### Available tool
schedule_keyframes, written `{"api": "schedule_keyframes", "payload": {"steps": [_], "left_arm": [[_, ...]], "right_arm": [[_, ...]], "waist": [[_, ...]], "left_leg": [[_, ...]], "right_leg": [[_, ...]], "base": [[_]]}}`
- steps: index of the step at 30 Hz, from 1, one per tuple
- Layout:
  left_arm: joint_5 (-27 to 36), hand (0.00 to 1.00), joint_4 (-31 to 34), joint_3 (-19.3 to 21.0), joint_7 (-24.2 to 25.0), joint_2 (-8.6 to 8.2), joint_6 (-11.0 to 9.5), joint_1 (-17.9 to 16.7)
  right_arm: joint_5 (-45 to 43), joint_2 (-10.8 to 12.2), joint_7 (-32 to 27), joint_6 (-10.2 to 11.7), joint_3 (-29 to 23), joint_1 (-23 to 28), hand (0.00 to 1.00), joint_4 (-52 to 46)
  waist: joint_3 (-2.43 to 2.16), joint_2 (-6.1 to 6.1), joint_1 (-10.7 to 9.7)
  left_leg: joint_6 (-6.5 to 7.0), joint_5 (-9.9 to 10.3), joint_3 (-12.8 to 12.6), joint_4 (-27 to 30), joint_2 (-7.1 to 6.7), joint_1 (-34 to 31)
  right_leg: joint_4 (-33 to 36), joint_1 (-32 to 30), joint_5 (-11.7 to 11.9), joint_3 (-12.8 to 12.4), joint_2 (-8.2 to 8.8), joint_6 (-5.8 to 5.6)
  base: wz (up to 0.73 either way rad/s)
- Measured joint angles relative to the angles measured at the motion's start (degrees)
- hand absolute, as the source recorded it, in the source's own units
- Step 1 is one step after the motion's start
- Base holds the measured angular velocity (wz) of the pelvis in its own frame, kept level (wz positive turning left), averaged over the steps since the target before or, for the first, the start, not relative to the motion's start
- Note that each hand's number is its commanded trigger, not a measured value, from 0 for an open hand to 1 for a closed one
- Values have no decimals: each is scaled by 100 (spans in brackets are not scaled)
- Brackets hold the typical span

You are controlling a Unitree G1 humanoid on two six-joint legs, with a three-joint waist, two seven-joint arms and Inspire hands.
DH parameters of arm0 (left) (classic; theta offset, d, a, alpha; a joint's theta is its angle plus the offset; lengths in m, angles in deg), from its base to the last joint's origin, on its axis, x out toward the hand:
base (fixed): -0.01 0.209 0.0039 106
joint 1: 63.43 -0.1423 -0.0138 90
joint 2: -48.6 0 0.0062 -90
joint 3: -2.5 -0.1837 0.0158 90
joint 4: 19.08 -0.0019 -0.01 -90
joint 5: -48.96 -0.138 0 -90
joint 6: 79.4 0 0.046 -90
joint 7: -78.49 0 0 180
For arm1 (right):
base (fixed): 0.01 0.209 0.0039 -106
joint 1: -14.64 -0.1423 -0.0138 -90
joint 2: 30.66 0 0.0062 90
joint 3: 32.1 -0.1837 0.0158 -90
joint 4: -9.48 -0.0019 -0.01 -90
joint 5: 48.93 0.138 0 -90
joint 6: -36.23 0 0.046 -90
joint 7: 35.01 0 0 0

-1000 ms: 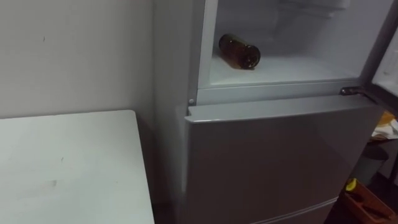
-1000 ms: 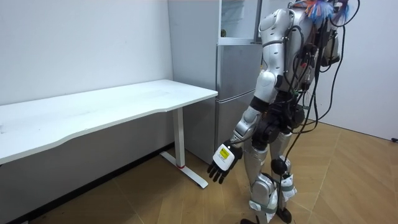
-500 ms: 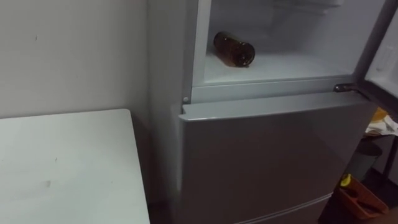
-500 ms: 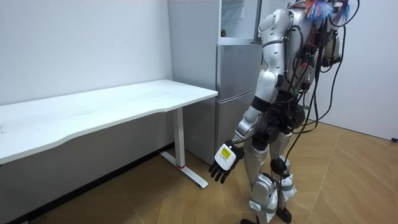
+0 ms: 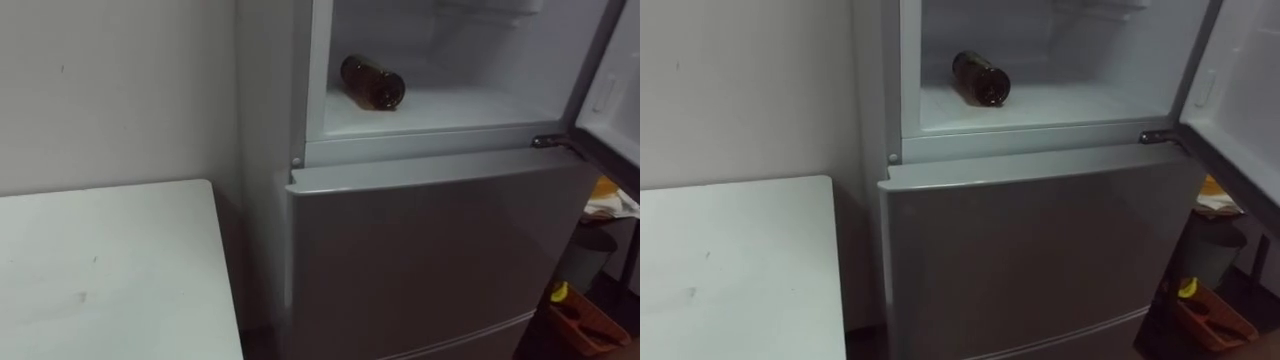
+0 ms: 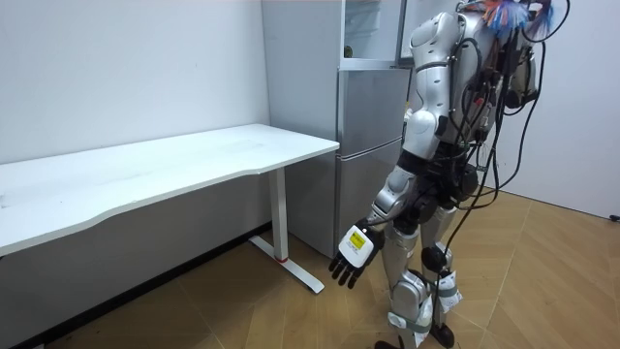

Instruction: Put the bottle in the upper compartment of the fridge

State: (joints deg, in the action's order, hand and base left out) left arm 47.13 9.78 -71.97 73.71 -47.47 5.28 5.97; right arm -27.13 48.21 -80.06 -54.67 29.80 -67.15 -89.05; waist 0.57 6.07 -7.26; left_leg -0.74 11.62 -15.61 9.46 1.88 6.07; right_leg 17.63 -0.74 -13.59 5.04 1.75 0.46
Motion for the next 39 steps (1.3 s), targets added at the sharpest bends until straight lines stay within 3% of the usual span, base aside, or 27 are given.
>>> {"api": "schedule_keyframes", "payload": {"steps": [4, 24, 29, 38, 39], "left_arm": [[-1, 0, -56, 1, -3, 0, -1, 11], [-1, 0, -87, -3, -2, -2, -1, 82], [-5, 0, -128, -77, -1, -1, -3, 104], [-5, 0, -146, -245, 19, 0, -1, 341], [-5, 0, -135, -246, 19, 0, -1, 356]], "right_arm": [[-1, 2, 32, 0, 5, 9, 0, -148], [-1, 5, 158, 0, 13, 12, 0, -168], [8, 5, 239, 0, 179, 12, 0, -173], [73, 12, 772, 18, 288, 151, 0, -645], [93, 12, 865, 129, 289, 150, 0, -862]], "waist": [[-9, -62, 0], [-14, -66, 4], [-32, -38, 8], [-38, -44, 278], [-47, -34, 305]], "left_leg": [[-1, -1, 0, 2, 0, -1], [-1, -2, 3, 51, 6, -37], [-1, -2, 1, 82, 12, -40], [-15, 7, 2, 126, 67, -51], [-20, 10, 4, 127, 79, -53]], "right_leg": [[1, 0, 4, 2, 1, 5], [9, -21, 8, 3, 3, 11], [11, -21, 18, -2, 1, 24], [4, -30, 91, -27, -48, 64], [-4, -26, 105, -28, -60, 74]], "base": [[0], [0], [-1], [-2], [0]]}}
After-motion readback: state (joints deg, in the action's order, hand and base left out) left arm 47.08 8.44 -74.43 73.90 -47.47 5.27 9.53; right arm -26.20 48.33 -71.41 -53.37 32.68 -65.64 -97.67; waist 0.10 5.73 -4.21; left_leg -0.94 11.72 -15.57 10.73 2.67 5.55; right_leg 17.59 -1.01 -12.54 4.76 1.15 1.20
